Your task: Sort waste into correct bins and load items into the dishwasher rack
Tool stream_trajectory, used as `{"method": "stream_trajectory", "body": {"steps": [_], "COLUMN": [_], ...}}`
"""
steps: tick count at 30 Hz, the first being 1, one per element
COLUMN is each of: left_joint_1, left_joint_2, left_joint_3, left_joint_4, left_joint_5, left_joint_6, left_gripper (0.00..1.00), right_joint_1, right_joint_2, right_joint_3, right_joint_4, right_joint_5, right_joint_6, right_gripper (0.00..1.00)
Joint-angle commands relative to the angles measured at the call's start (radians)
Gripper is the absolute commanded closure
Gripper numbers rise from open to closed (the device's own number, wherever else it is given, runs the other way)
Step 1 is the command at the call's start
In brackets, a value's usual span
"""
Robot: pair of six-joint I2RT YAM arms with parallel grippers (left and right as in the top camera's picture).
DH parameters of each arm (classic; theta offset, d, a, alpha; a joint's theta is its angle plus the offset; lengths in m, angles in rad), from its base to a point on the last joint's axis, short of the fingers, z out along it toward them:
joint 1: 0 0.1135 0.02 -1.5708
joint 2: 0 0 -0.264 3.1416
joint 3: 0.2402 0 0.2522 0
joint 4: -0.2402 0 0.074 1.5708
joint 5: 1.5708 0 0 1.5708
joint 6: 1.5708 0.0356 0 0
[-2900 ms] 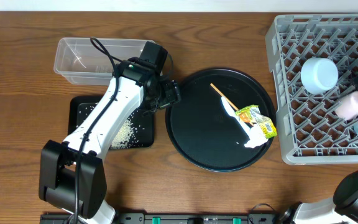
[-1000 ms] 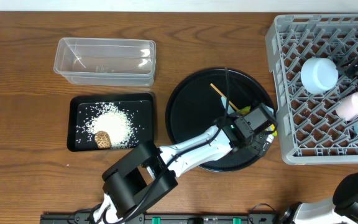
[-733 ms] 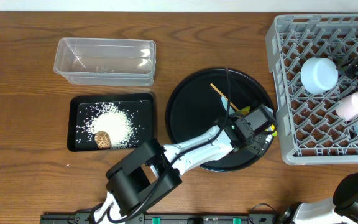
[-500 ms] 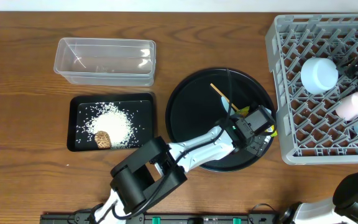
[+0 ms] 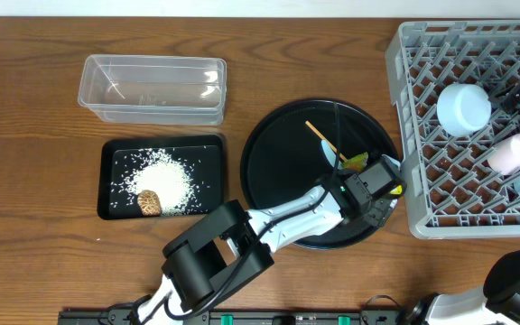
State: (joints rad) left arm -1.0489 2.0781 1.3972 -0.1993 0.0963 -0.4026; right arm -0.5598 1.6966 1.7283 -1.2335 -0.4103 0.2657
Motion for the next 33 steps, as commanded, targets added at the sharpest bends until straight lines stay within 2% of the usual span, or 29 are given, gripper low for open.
{"method": "stream_trajectory", "body": {"steps": [1, 17, 19, 26, 33], "left_joint_1": [-0.003, -0.003, -0.003, -0.003, -0.003], "left_joint_2": [0.026, 0.059, 0.057, 0.033, 0.028], "left_joint_3": [-0.002, -0.002, -0.001, 0.000, 0.000], "left_joint_4": [0.003, 0.014, 0.015, 0.014, -0.001], "left_joint_5": [-0.036, -0.049, -0.049, -0.048, -0.044], "left_joint_6": [0.009, 0.009, 0.009, 0.008, 0.002], "left_gripper": [0.30, 0.34, 0.40, 0.48, 0.71], "right_joint_1": [-0.004, -0.004, -0.004, -0.004, -0.004], "right_joint_2": [-0.017, -0.017, -0.017, -0.017, -0.017], "right_joint_3": [0.015, 0.015, 0.015, 0.015, 0.015], "right_joint_4": [0.000, 0.000, 0.000, 0.000, 0.000], "right_joint_5": [0.003, 0.003, 0.003, 0.003, 0.003], "right_joint_6": [-0.016, -0.016, -0.016, -0.016, -0.016], "right_gripper": [0.01, 0.01, 0.01, 0.01, 0.01]}}
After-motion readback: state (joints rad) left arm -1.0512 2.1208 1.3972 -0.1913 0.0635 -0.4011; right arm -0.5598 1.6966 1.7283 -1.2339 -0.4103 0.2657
